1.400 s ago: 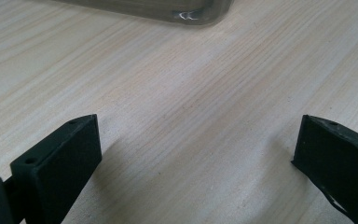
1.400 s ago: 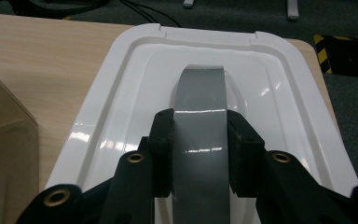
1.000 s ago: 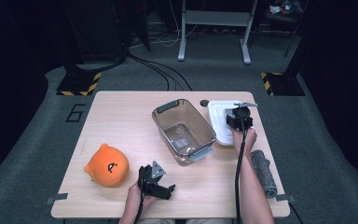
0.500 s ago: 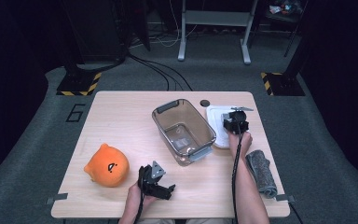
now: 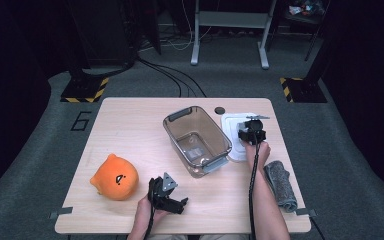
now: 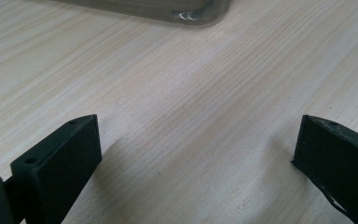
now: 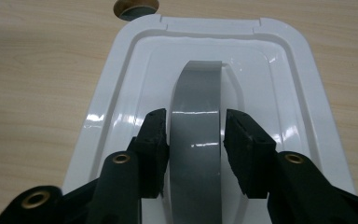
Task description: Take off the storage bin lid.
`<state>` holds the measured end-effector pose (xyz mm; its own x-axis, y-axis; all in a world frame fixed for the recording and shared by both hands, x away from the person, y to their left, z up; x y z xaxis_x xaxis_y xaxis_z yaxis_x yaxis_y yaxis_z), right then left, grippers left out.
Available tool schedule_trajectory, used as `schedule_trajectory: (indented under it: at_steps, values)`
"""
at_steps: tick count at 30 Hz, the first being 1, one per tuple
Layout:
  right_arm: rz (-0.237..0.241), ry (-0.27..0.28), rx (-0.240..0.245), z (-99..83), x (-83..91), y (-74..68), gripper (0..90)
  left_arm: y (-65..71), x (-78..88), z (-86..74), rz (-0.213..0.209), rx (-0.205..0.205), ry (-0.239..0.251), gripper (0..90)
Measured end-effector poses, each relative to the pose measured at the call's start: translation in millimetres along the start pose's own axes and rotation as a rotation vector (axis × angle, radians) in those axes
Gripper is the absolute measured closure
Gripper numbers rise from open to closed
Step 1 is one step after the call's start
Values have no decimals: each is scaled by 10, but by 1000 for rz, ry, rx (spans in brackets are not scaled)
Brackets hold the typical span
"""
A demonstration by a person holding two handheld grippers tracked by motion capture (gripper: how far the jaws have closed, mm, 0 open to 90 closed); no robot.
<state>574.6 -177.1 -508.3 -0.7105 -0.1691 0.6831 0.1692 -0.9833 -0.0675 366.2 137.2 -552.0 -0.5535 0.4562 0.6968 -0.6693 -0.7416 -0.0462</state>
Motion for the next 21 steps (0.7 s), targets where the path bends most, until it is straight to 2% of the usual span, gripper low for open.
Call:
schedule_trajectory:
  at_steps: [3,6,7,9,12,21]
  values:
    - [13,-15,-9,5,63,-12,461,-1,0,0,0,0,0,5]
    - [11,-41,22,7,146,-16,366,2,0,0,0,0,1,5]
    - [14,-37,18,2,180,-28,352,2,0,0,0,0,1,5]
    - [1,-42,43,-16,245,-33,295,1,1,0,0,0,0,4]
    - [8,-35,70,-69,365,-62,236,-1,6,0,7,-7,-5,3]
    - [39,-7,137,-291,723,-168,165,-1,-5,-1,1,9,3,1]
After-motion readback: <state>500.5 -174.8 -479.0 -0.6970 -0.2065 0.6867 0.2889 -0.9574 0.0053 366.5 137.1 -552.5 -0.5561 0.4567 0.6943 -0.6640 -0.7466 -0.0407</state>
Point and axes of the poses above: each handheld gripper's, and its own axes: x roughly backward along the jaws, z roughly out of its top, y roughly to its right, the point moved 3 cm from there along -x, roughly forward along the jaws, and after that the axes turned 2 degrees about z, right-handed, at the moved point
